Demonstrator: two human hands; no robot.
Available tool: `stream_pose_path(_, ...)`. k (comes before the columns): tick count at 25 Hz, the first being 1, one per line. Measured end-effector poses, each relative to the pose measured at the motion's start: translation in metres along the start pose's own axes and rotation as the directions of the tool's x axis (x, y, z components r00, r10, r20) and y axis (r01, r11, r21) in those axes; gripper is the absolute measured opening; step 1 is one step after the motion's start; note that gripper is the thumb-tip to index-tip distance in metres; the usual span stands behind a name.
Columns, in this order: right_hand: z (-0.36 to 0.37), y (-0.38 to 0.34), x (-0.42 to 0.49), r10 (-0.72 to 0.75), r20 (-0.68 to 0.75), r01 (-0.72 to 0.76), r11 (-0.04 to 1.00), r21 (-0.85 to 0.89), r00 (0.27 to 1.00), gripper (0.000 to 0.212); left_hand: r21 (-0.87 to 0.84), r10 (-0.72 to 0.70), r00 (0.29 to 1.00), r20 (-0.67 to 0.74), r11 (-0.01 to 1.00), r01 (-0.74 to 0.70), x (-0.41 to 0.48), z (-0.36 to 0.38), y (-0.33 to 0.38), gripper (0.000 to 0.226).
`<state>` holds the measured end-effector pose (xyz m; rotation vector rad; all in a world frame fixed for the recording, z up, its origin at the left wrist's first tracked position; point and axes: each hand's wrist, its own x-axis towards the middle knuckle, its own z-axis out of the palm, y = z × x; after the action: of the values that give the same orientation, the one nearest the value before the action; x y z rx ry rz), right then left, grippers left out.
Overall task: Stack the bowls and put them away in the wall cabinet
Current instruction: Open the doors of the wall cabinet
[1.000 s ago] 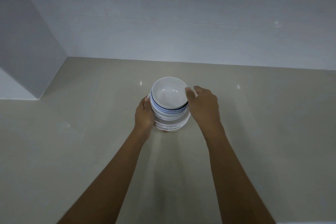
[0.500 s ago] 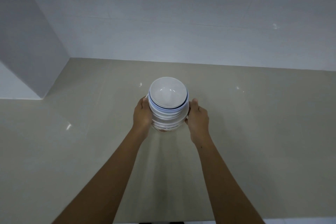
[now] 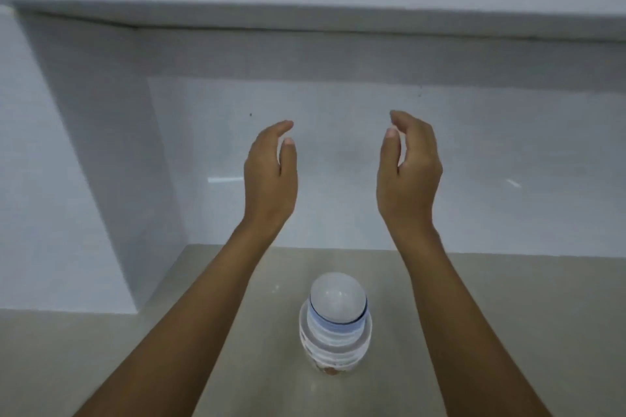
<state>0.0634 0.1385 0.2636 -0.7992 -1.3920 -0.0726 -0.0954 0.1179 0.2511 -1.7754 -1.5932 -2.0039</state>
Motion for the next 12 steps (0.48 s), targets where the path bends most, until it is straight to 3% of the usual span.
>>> stream_pose_path(1, 0.001, -0.016, 0.025, -0.086, -0.033, 0.086, 0.996, 0.01, 0.996, 0.03, 0.028, 0.153, 0.987, -0.057, 0.988, -0.152, 0.021, -0.008, 0.023, 0.036)
stream_pose_path(3, 0.001, -0.051, 0.075, -0.237, -0.106, 0.24, 0.971, 0.013, 0.966, 0.033, 0.123, 0.445, 0.88, -0.165, 0.895, -0.429, 0.064, -0.029, 0.068, 0.04)
stream_pose_path(5, 0.003, -0.081, 0.118, -0.293, -0.132, 0.295, 0.956, -0.006, 0.947, 0.037, 0.222, 0.576, 0.788, -0.217, 0.815, -0.535, 0.101, -0.046, 0.103, 0.046)
stream_pose_path(12, 0.019, -0.124, 0.21, -0.202, 0.031, 0.203, 0.949, -0.241, 0.979, 0.06, 0.513, 0.476, 0.878, 0.039, 0.745, -0.427, 0.179, -0.054, 0.128, 0.075)
